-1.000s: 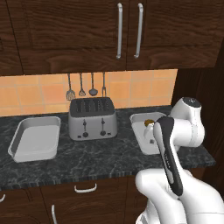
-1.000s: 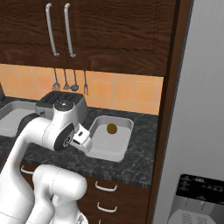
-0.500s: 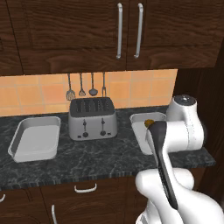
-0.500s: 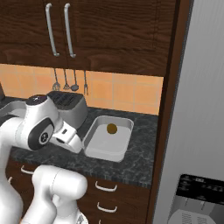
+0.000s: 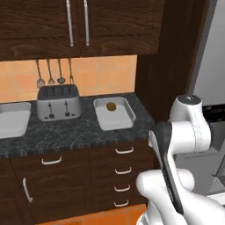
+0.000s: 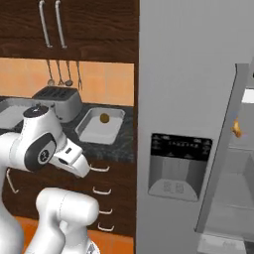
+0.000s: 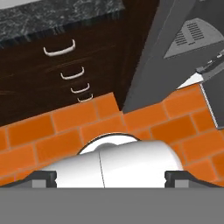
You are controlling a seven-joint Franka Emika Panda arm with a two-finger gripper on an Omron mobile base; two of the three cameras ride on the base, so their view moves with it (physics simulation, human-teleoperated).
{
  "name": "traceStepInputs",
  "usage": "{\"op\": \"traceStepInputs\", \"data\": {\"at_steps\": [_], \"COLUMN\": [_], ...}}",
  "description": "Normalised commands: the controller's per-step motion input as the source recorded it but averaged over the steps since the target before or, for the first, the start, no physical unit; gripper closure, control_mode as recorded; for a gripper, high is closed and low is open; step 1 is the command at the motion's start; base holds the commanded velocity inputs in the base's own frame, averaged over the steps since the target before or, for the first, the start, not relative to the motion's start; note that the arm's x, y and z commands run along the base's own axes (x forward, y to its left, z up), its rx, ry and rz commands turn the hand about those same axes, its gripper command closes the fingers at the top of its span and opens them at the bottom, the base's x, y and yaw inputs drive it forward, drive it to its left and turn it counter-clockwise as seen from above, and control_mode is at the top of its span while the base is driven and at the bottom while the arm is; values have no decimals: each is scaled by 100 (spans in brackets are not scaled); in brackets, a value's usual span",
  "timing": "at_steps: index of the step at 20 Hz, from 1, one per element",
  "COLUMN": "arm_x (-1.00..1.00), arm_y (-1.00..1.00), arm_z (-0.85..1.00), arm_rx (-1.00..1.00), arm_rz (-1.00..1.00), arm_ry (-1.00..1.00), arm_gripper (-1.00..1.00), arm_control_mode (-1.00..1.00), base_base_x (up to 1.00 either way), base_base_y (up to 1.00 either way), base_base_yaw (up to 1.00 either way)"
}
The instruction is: Place one avocado and one chicken drumstick in each tupperware on the nearby counter, to pack two identical lunches.
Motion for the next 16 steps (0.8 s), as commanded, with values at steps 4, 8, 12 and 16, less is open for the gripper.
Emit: {"op": "traceStepInputs", "data": {"at_steps": [4,8,12,16], "arm_x": [0,0,0,0], "arm_y": [0,0,0,0], "arm_z": [0,0,0,0], "arm_rx": [0,0,0,0], "arm_rz": [0,0,0,0], "arm_ry": [0,0,0,0], "arm_gripper": [-100,-100,-100,-100], "arm_control_mode": [100,100,100,100], "base_base_x": [-9,34,74,80], "base_base_y": [-100,-100,-100,-86], "base_base_yaw": [-20,-3,0,0]}}
